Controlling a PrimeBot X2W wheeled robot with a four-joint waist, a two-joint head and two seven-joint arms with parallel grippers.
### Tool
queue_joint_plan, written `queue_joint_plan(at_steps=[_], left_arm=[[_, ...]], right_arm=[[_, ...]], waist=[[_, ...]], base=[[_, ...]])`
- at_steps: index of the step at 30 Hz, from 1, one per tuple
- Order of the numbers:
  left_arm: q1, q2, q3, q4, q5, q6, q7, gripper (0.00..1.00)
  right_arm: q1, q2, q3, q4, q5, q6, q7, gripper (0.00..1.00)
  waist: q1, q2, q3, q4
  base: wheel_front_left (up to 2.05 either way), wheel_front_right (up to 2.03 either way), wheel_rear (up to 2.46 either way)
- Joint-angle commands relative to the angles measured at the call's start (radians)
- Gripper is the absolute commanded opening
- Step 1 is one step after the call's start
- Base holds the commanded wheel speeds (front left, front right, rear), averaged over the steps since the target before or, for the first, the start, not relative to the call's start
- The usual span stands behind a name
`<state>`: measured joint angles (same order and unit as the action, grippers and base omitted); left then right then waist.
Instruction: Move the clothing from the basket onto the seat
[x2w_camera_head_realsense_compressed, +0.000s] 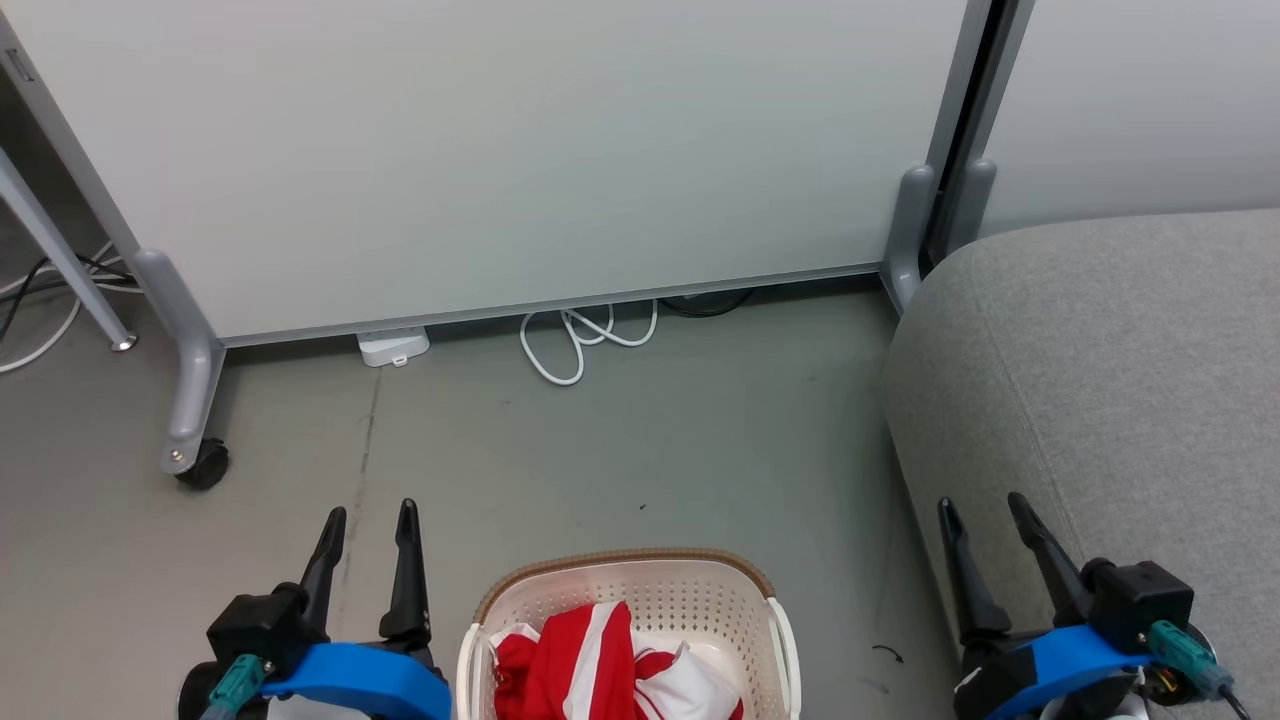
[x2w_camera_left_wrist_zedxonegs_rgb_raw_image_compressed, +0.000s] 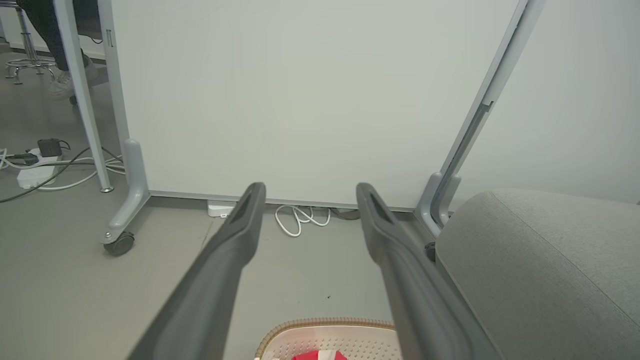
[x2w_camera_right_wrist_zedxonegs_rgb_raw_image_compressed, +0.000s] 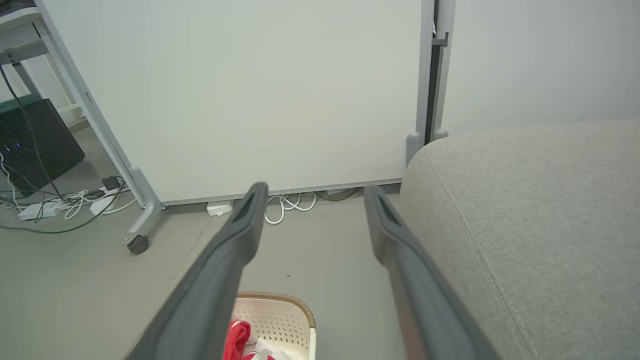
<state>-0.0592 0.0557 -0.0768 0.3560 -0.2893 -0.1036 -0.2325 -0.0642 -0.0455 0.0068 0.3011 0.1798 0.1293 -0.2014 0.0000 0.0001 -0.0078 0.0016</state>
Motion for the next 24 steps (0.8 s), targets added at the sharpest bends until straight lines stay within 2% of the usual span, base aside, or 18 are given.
queue_joint_plan(at_steps=[1, 16, 24], left_arm=[[-0.013, 0.0, -0.001, -0.001, 0.015, -0.003, -0.009, 1.0], [-0.017, -0.003, -0.007, 0.017, 0.067, -0.011, -0.035, 1.0], [-0.014, -0.004, 0.001, 0.013, 0.053, -0.011, -0.034, 1.0]], right_arm=[[0.002, -0.007, 0.003, -0.005, -0.017, 0.002, -0.007, 1.0], [0.005, -0.008, 0.004, 0.005, -0.101, 0.002, -0.034, 1.0], [0.003, -0.008, 0.004, 0.009, -0.092, 0.002, -0.038, 1.0]], waist=[[0.0, -0.0001, 0.0, -0.001], [0.0, -0.0001, -0.004, 0.0], [0.0, -0.0001, -0.004, 0.0]], base=[[0.0, 0.0, 0.0], [0.0, 0.0, 0.0], [0.0, 0.0, 0.0]])
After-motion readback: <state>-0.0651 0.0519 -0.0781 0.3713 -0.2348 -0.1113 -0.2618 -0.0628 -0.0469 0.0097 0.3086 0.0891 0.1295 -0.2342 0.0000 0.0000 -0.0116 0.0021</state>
